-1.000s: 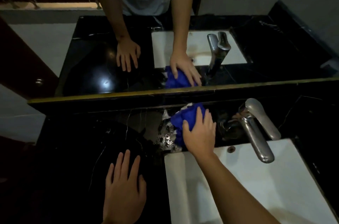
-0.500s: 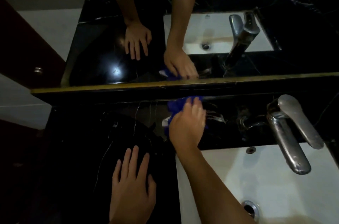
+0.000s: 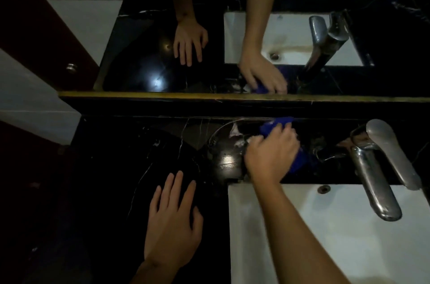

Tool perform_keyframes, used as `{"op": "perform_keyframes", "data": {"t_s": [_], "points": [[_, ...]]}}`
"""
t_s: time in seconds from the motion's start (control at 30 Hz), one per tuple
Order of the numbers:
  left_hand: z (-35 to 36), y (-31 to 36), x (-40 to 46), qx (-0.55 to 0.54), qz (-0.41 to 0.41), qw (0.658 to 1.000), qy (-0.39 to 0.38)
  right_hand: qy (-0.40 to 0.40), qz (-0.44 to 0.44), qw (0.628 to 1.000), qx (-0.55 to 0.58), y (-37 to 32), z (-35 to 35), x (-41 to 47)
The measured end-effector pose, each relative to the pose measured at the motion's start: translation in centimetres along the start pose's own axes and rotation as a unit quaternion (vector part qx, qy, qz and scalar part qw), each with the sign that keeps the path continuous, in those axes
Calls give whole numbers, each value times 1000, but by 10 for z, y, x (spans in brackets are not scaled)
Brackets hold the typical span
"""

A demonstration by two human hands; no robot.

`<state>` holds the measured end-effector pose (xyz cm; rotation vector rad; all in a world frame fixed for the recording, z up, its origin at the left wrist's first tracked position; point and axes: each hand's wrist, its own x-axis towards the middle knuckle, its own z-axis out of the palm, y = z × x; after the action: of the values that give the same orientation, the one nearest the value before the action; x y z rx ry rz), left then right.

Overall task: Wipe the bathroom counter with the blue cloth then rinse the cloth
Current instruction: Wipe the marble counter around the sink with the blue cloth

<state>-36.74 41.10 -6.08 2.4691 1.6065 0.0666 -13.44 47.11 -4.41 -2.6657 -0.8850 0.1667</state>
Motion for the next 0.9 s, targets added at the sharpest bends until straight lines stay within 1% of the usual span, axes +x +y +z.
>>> {"op": "perform_keyframes", "data": {"t_s": [0.03,0.1,0.13,0.2,0.27,0.3,0.33,0.37,0.43,0.5,0.57,0.6,0.63,0.67,0.7,0.73,0.8,0.83,0.87,0.9], "points": [[-1,0,1,4,-1,1000,-5,10,-37,999,3,-17,7,-10],[-1,1,3,6,-5,1000,-6,-5,-168,986,14,-43,22,-34],[0,1,3,14,-6,1000,-6,-35,-247,968,23,-49,27,-48],[-2,2,3,22,-10,1000,-13,-101,-383,917,44,-44,28,-64],[-2,-1,3,8,-16,1000,-8,-138,-452,881,33,-19,20,-54],[-2,-1,3,-1,-15,1000,-6,-136,-462,876,18,0,16,-44],[-2,-1,2,-12,-13,1000,-5,-122,-448,886,3,19,11,-33],[-2,-1,2,-21,-13,1000,-4,-99,-406,909,-7,37,4,-23],[-2,0,1,-29,-11,1000,-1,-47,-271,961,-16,62,-8,-7],[-2,0,1,-29,-11,1000,2,-13,-114,993,-16,59,-5,-3],[-1,0,0,-30,-10,999,6,18,31,999,-3,33,2,-3],[-2,1,0,-30,-10,999,8,25,85,996,12,15,5,-3],[-2,1,0,-29,-11,999,8,23,115,993,28,-5,10,-4],[-2,1,1,-24,-13,1000,7,18,112,993,36,-24,15,-8],[-1,1,2,-19,-14,1000,5,16,80,996,37,-43,22,-16],[-1,0,3,-17,-14,1000,4,20,24,999,31,-59,29,-27],[1,-1,5,-17,-15,1000,7,3,-131,991,19,-78,41,-55],[1,-1,4,-16,-20,1000,7,-30,-221,975,21,-78,42,-66],[-1,0,4,-19,-30,999,6,-68,-303,950,33,-71,41,-69],[-2,0,4,-25,-46,999,9,-106,-367,923,48,-59,36,-66]]}}
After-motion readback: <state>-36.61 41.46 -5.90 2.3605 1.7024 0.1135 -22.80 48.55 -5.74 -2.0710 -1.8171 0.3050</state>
